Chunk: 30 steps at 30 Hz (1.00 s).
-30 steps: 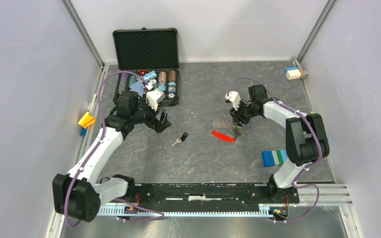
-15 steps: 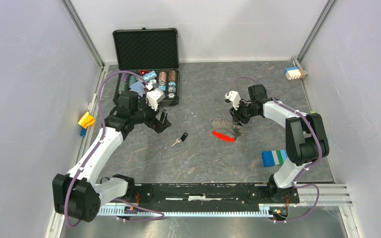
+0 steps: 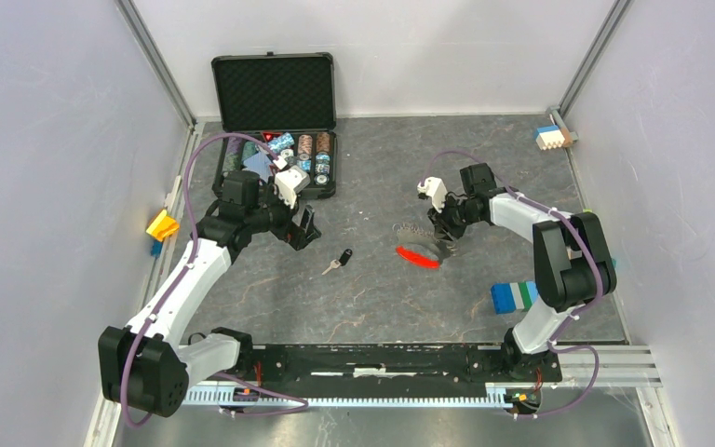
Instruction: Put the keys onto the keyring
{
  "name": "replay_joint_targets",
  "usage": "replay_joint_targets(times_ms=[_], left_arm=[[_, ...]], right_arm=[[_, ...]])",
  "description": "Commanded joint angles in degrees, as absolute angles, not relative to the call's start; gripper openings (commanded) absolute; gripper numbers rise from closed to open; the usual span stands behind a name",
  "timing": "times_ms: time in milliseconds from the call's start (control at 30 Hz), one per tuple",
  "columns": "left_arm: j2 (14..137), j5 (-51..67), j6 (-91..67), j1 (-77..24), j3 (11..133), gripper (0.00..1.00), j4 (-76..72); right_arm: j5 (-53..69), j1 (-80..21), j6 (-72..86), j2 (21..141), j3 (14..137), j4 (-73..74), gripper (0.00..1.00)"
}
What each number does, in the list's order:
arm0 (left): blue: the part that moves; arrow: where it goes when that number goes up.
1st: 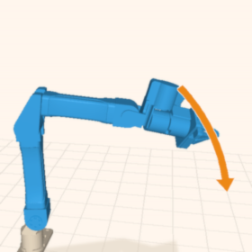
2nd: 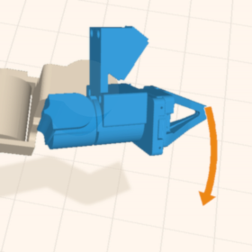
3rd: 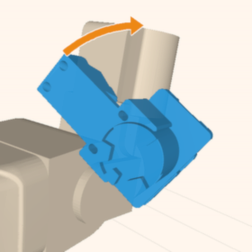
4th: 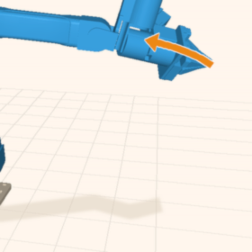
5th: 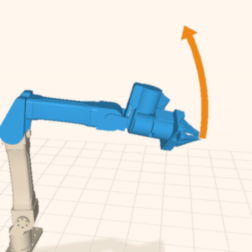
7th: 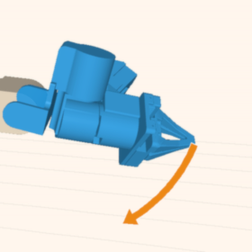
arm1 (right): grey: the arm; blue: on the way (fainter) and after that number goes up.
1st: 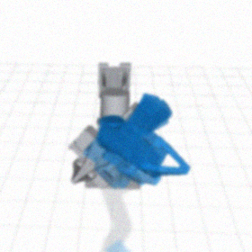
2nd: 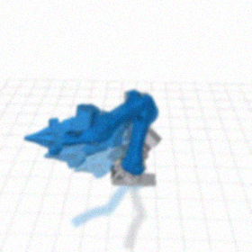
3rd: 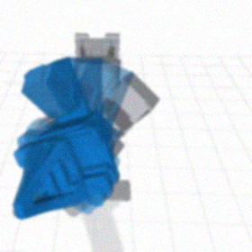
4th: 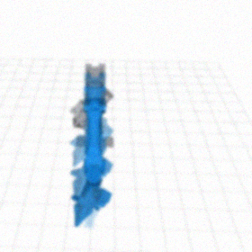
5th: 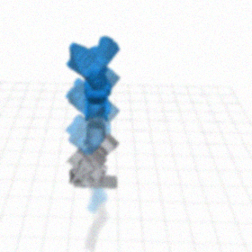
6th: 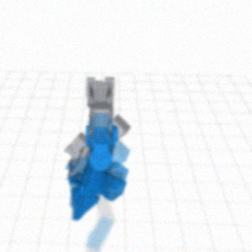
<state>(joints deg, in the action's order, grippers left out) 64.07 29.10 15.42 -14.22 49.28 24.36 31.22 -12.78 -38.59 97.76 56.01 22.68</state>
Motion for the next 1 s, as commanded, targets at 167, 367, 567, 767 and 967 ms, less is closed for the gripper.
replay_joint_targets(times_ms=[167,367,567,767,967], left_arm=[[63.29,30.71,17.99,-14.24,48.87,1.00,23.12],[63.95,30.94,18.01,-14.33,49.09,1.00,22.94],[64.65,31.12,17.53,-15.17,50.39,1.00,22.95],[67.23,33.83,18.35,-17.36,54.65,1.00,22.23],[71.02,46.28,16.03,-20.28,62.53,0.93,20.90]], right_arm=[[29.53,-13.35,-36.83,97.27,56.40,20.71,0.14],[29.50,-13.36,-35.51,93.24,57.71,20.78,0.00],[32.05,-13.39,-36.11,89.21,58.05,22.74,0.00],[39.02,-15.53,-41.39,85.49,61.09,27.46,0.00],[49.17,-20.02,-44.33,80.57,65.38,28.69,0.00]])
